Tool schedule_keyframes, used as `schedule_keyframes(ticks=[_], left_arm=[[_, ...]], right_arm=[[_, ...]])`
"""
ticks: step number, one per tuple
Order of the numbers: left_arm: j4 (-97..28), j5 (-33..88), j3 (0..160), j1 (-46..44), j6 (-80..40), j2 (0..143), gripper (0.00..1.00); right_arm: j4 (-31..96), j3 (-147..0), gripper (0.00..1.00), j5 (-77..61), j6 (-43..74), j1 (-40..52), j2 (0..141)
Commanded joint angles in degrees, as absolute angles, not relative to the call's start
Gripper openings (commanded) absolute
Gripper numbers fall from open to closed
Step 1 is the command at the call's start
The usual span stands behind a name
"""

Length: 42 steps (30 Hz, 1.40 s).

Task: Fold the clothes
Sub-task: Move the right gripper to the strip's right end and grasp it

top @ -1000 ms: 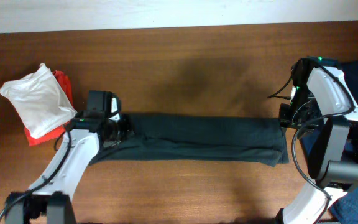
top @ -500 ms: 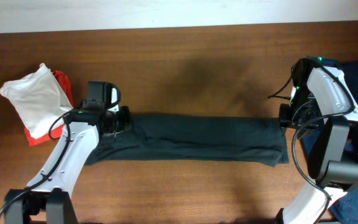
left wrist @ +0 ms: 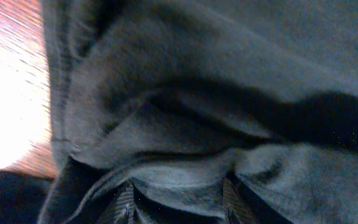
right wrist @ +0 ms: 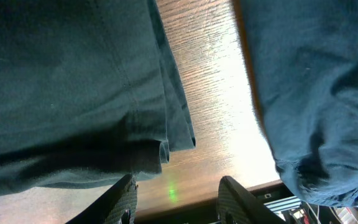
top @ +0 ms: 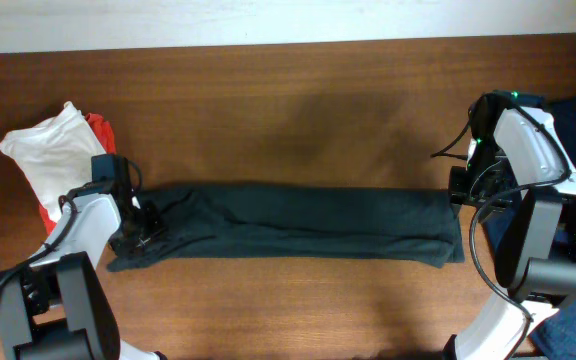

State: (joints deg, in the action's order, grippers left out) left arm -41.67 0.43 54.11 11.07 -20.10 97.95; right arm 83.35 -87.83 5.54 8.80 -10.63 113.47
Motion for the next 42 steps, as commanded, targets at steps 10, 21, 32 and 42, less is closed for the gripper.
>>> schedule_keyframes(ticks=[10,21,32,42], left_arm=[[-47.9,5.2,62.1,15.3,-15.7,88.3,0.59],[-49.8,6.3,62.1,15.3,-14.4,86.5,0.64],[-49.9,6.3,62.1,15.3,-14.4,86.5,0.64],[-50.4,6.2,62.1,15.3,-14.4,86.5,0.64]], right_arm=[[84.0,-87.6,0.54,-6.4,-0.9,-16.4,108.2],[63.3,-65.8,0.60,-11.9,-3.9,-13.7,108.0],[63.1,-77.3,0.59,-9.7,-0.6,-13.8,107.2],[81.3,-75.0,0.50,-11.7,1.1,-13.8,107.7]])
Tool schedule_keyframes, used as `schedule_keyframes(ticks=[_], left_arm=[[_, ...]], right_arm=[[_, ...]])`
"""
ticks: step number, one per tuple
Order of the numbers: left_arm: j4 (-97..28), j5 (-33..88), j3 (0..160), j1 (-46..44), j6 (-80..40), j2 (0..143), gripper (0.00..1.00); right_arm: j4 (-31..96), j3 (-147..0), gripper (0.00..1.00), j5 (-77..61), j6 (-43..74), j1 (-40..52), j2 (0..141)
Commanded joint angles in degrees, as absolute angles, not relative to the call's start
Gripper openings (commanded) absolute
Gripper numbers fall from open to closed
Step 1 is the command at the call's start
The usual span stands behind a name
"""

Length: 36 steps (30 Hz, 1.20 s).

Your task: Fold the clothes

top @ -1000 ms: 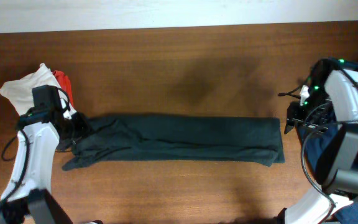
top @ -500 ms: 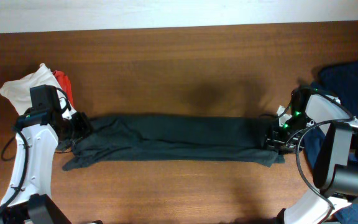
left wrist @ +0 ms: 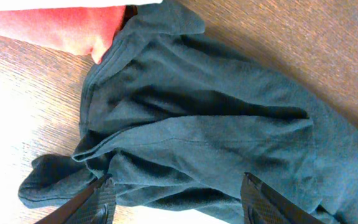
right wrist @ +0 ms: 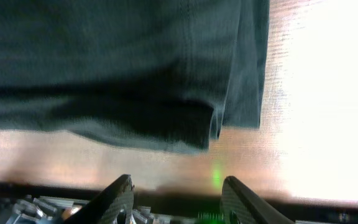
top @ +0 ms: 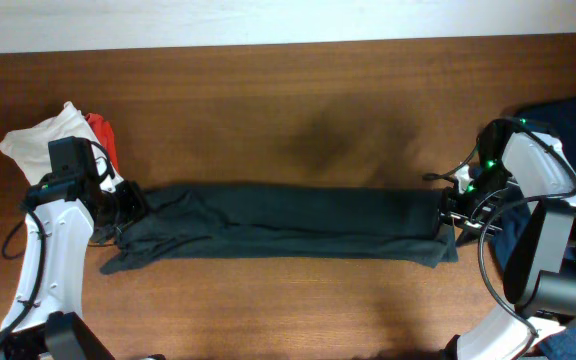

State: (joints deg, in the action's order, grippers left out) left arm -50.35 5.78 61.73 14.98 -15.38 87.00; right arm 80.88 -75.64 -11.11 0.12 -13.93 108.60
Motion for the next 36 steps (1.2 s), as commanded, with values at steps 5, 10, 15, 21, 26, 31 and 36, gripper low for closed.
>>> schedule_keyframes(ticks=[5,10,15,21,26,31,36], left_arm=[[-50.4,6.2,62.1,15.3,-14.4,86.5,0.64],[-50.4,6.2,62.1,15.3,-14.4,86.5,0.64],[-50.4,6.2,62.1,15.3,-14.4,86.5,0.64],[-50.4,6.2,62.1,15.3,-14.4,86.5,0.64],[-50.4,6.2,62.1,15.3,-14.4,86.5,0.64],[-50.4,6.2,62.1,15.3,-14.4,86.5,0.64],[-50.4,6.2,62.1,15.3,-14.4,86.5,0.64]], right_arm=[[76.7,-68.5,0.50,-11.9,1.2,-12.5,107.7],[72.3,-66.5,0.27,-12.5,3.7,-10.5,107.7],[71.4,-66.6,0.04,-12.0,3.7,-10.5,107.7],[77.3,-83.0,0.04,-10.8,3.4,-10.5,105.3],[80.0,-91.2,0.04,-10.7,3.2,-10.4,105.4],[78.9,-90.9,0.04,-10.7,3.2,-10.5,105.4],[65.4,-91.6,0.04,-12.1,3.3,-10.4,105.3]])
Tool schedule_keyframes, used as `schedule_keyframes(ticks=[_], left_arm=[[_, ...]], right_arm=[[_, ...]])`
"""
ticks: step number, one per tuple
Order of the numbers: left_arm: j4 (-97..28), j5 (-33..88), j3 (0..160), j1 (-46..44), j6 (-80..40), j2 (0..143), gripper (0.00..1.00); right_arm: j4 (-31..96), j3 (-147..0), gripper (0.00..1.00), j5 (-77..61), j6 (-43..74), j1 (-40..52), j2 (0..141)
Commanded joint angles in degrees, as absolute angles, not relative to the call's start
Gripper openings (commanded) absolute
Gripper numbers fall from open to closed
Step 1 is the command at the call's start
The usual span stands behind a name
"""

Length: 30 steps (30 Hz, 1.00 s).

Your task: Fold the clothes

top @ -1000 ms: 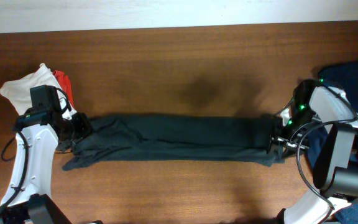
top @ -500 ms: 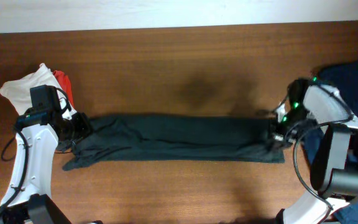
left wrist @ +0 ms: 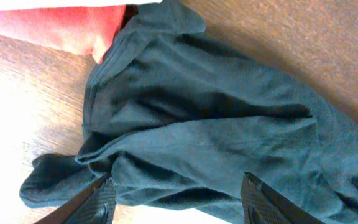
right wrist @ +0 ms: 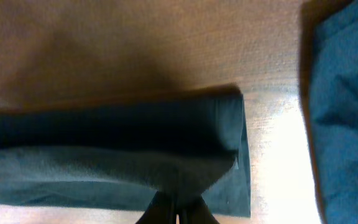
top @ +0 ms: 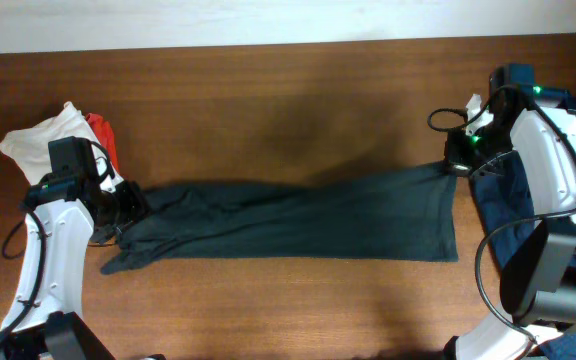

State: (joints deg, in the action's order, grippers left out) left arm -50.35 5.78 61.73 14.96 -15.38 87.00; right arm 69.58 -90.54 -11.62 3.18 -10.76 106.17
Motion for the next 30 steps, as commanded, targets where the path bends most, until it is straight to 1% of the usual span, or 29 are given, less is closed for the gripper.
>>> schedule_keyframes(ticks=[1,7,9,11,16,18,20,21,27,30], left_arm=[[-50.4,6.2,62.1,15.3,-14.4,86.5,0.64],[-50.4,6.2,62.1,15.3,-14.4,86.5,0.64],[-50.5,6.2,62.1,15.3,-14.4,86.5,0.64],[-50.7,6.2,62.1,15.3,-14.4,86.5,0.64],[-51.1,6.2,62.1,15.3,-14.4,86.5,0.64],[-51.3,6.2,62.1,15.3,-14.4,86.5,0.64],[-51.3,6.2,62.1,15.3,-14.4,86.5,0.64],[-51.3,6.2,62.1,15.3,-14.4,86.5,0.64],[-51.4,6.2,62.1,15.3,-14.4,86.5,0.64],[-51.4,6.2,62.1,15.3,-14.4,86.5,0.64]], right_arm=[[63.2,-92.0,0.04,-12.5,3.2,-10.1,105.4],[57.6,-92.2,0.04,-12.6,-2.8,-5.3,105.4],[56.9,-92.3,0.04,-9.2,-2.7,-4.2,105.3],[56.3,-92.6,0.04,-2.8,0.9,-4.7,105.3],[50.5,-94.8,0.04,-2.5,0.9,-4.9,105.4],[50.8,-94.8,0.04,-2.5,0.9,-4.9,105.4],[56.1,-94.8,0.04,-2.5,0.9,-4.9,105.4],[61.0,-94.8,0.04,-2.0,0.9,-4.9,105.4],[80.6,-94.0,0.04,-0.5,0.9,-4.9,105.4],[84.4,-91.1,0.04,1.0,0.9,-4.9,105.4]])
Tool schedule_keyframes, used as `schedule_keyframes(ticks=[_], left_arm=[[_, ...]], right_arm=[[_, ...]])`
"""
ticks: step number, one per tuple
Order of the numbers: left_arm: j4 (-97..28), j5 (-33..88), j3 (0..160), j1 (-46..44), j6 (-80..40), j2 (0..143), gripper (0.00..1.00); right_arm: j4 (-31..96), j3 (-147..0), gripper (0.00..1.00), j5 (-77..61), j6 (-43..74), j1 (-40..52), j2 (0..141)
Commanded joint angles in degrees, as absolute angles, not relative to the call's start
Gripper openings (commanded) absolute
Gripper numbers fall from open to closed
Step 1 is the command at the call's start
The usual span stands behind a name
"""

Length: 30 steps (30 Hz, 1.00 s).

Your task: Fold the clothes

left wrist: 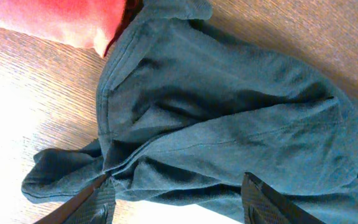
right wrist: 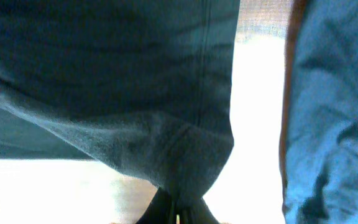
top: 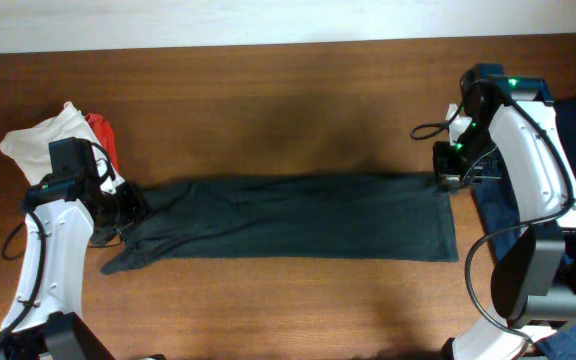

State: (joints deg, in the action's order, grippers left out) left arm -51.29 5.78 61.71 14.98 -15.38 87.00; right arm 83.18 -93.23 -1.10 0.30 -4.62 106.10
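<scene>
A dark teal garment lies spread in a long band across the wooden table. My left gripper stands open at its bunched left end. In the left wrist view both fingers are wide apart over the wrinkled cloth, and nothing sits between them. My right gripper is shut on the garment's back right corner. The right wrist view shows that corner gathered into a pinch at my right gripper.
A pile of white and red cloth lies behind my left arm, and its red part touches the garment's end. Blue cloth lies at the table's right edge, close beside the held corner.
My right gripper, still shut on the corner, has moved a little left and toward the front. The raised right part of the garment now lies flatter. The left gripper has stayed put.
At first the garment was a narrow band, with my left gripper down in its left end and the right open beside its right end. Then the left stood back, open, and the right was at the right edge. Later the right held the corner farther back; the band is now wider.
</scene>
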Motion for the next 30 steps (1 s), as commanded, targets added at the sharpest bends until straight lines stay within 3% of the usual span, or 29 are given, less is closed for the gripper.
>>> schedule_keyframes(ticks=[1,10,11,13,16,18,22,30], left_arm=[[-51.4,6.2,62.1,15.3,-14.4,86.5,0.64],[-51.5,6.2,62.1,15.3,-14.4,86.5,0.64],[-51.5,6.2,62.1,15.3,-14.4,86.5,0.64],[-51.5,6.2,62.1,15.3,-14.4,86.5,0.64],[-51.5,6.2,62.1,15.3,-14.4,86.5,0.64],[-51.5,6.2,62.1,15.3,-14.4,86.5,0.64],[-51.5,6.2,62.1,15.3,-14.4,86.5,0.65],[-51.3,6.2,62.1,15.3,-14.4,86.5,0.65]], right_arm=[[84.4,-89.5,0.04,1.0,1.0,-4.9,105.4],[80.9,-77.3,0.05,15.7,12.4,-5.0,105.4],[80.7,-77.2,0.14,15.7,12.4,-5.0,105.4],[80.6,-77.2,0.55,15.7,12.3,-5.0,105.4],[80.4,-77.2,0.60,15.5,12.5,-5.1,105.4],[79.5,-77.2,0.69,13.0,12.3,-6.8,105.4],[75.5,-76.5,0.70,-5.1,0.5,-13.3,105.4],[61.7,-67.7,0.75,-10.3,-4.3,-15.8,105.4]])
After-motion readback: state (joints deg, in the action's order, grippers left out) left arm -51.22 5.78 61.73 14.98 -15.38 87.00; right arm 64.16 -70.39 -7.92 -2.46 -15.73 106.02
